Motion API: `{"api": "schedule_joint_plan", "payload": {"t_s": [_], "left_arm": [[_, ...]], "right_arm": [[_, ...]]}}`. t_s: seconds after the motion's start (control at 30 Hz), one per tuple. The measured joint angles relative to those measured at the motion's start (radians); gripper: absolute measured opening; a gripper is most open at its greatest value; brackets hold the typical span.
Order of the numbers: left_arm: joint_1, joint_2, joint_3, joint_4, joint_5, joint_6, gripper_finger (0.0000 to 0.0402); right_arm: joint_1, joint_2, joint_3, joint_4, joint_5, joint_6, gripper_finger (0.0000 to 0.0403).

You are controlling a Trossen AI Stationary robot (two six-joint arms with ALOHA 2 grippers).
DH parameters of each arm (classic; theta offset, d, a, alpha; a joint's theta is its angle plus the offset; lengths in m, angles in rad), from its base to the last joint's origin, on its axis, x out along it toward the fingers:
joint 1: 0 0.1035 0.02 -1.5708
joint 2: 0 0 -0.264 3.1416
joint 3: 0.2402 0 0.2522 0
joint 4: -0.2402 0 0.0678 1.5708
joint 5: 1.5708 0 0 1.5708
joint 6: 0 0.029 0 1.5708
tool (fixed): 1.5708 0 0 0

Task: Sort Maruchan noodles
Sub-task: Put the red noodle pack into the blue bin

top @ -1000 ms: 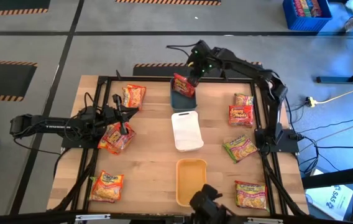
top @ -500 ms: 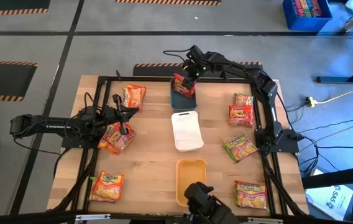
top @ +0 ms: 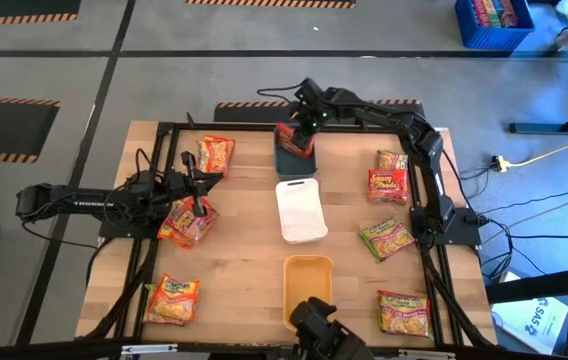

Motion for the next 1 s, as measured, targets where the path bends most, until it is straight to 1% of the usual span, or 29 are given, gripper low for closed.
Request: {"api": "schedule_joint_plan", "payload": {"t_s": [0.13,0.3,0.4,0.53,0.63,0.7,0.77,0.83,0.9,1.0], "left_arm": [[0.000,0.000,0.000,0.000,0.000,0.000,0.0016],[0.000,0.000,0.000,0.000,0.000,0.000,0.0016],[0.000,0.000,0.000,0.000,0.000,0.001,0.0016],[0.000,0.000,0.000,0.000,0.000,0.002,0.0016],[0.000,0.000,0.000,0.000,0.000,0.001,0.0016],[0.000,0.000,0.000,0.000,0.000,0.001,0.0016],[0.000,0.000,0.000,0.000,0.000,0.001,0.0016],[0.000,0.000,0.000,0.000,0.000,0.001,0.0016],[0.000,0.000,0.000,0.000,0.000,0.001,0.0016],[0.000,0.000,0.000,0.000,0.000,0.001,0.0016]], "right_arm": [[0.000,0.000,0.000,0.000,0.033,-0.001,0.0143],[-0.002,0.000,0.000,-0.004,0.044,0.002,0.0140],[0.011,0.000,-0.017,0.016,0.043,0.005,0.0157],[0.033,0.000,-0.035,0.042,0.035,0.000,0.0199],[0.046,0.000,-0.041,0.048,0.074,-0.011,0.0224],[0.051,0.000,-0.041,0.052,0.102,-0.019,0.0230],[0.056,0.000,-0.041,0.051,0.134,-0.020,0.0227],[0.056,0.000,-0.041,0.050,0.161,-0.023,0.0216],[0.056,0.000,-0.041,0.045,0.173,-0.026,0.0199],[0.056,0.000,-0.041,0.045,0.175,-0.029,0.0160]]}}
